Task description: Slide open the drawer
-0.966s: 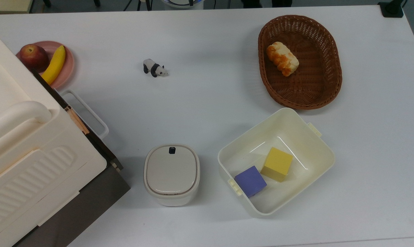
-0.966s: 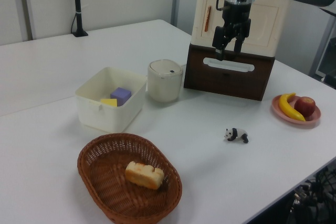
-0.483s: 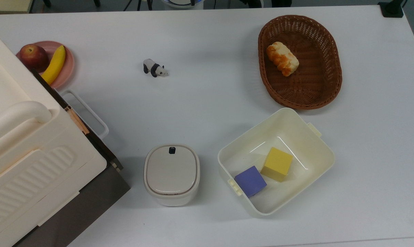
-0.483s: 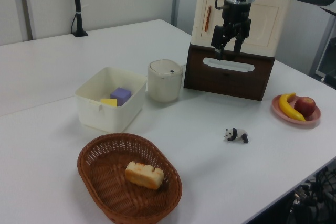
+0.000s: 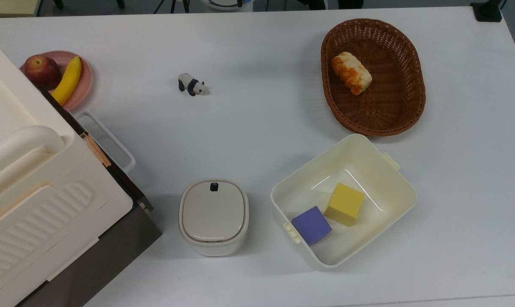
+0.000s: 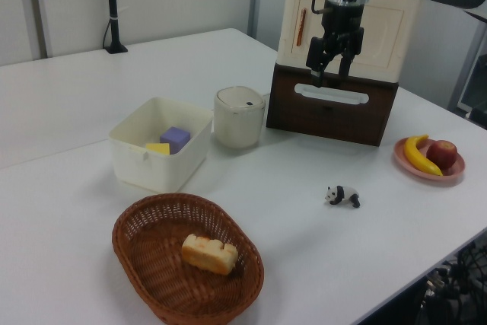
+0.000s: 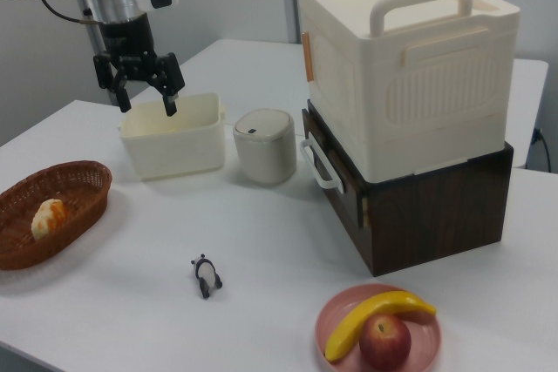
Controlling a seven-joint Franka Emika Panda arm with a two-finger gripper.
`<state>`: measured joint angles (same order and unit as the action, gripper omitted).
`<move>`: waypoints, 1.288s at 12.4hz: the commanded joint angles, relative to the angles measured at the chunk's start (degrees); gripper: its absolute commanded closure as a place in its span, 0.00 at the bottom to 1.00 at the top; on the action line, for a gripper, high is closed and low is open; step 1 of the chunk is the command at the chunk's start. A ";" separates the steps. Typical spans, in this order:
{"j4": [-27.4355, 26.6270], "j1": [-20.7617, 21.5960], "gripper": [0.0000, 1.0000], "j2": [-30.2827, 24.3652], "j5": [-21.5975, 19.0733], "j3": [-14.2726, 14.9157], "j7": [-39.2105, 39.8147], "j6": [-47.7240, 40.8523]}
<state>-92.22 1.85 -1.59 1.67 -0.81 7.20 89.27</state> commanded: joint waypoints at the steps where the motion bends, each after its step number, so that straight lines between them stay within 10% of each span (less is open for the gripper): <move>1: -0.77 0.53 0.00 -1.40 -0.88 0.37 -1.22 -0.77; 7: -1.12 0.88 0.00 -1.05 0.09 0.19 0.96 0.55; 16: -2.70 -4.30 0.00 4.30 5.54 0.19 39.35 15.02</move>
<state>-93.29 -0.78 1.36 6.01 -0.74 38.11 98.43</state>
